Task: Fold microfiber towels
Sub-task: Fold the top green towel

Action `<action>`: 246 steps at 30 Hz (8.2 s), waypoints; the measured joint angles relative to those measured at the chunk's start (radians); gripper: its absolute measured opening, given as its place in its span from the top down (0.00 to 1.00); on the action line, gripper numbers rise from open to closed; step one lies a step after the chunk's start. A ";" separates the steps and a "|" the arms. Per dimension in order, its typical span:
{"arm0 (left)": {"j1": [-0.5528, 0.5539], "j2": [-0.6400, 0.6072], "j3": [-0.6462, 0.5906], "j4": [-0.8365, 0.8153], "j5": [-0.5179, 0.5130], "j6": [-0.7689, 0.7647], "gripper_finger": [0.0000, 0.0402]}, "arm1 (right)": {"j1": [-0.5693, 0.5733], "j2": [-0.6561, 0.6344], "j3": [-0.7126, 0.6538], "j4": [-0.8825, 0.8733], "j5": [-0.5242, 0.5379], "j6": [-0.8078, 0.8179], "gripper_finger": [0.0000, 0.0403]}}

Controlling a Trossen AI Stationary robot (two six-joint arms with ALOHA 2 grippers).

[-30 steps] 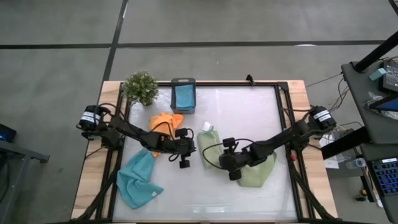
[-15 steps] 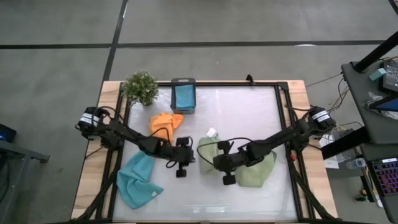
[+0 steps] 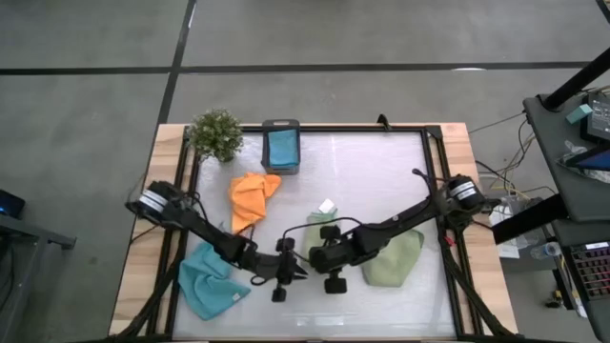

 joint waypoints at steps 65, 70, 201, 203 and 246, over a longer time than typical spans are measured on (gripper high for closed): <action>0.015 -0.129 0.005 -0.196 -0.335 -0.024 0.92 | 0.037 -0.272 -0.429 -0.020 0.337 -0.225 0.61; 0.018 -0.129 0.005 -0.186 -0.335 -0.002 0.92 | 0.038 -0.276 -0.428 -0.002 0.338 -0.269 0.81; 0.131 0.128 0.140 -0.069 0.048 -0.029 0.92 | -0.020 -0.327 -0.783 0.708 0.556 -0.050 0.98; 0.131 0.104 0.140 -0.103 0.046 -0.013 0.92 | -0.019 -0.369 -0.782 0.708 0.516 -0.041 0.98; 0.114 0.090 0.165 -0.097 0.139 -0.025 0.92 | -0.054 -0.455 -0.770 0.526 0.058 0.239 0.96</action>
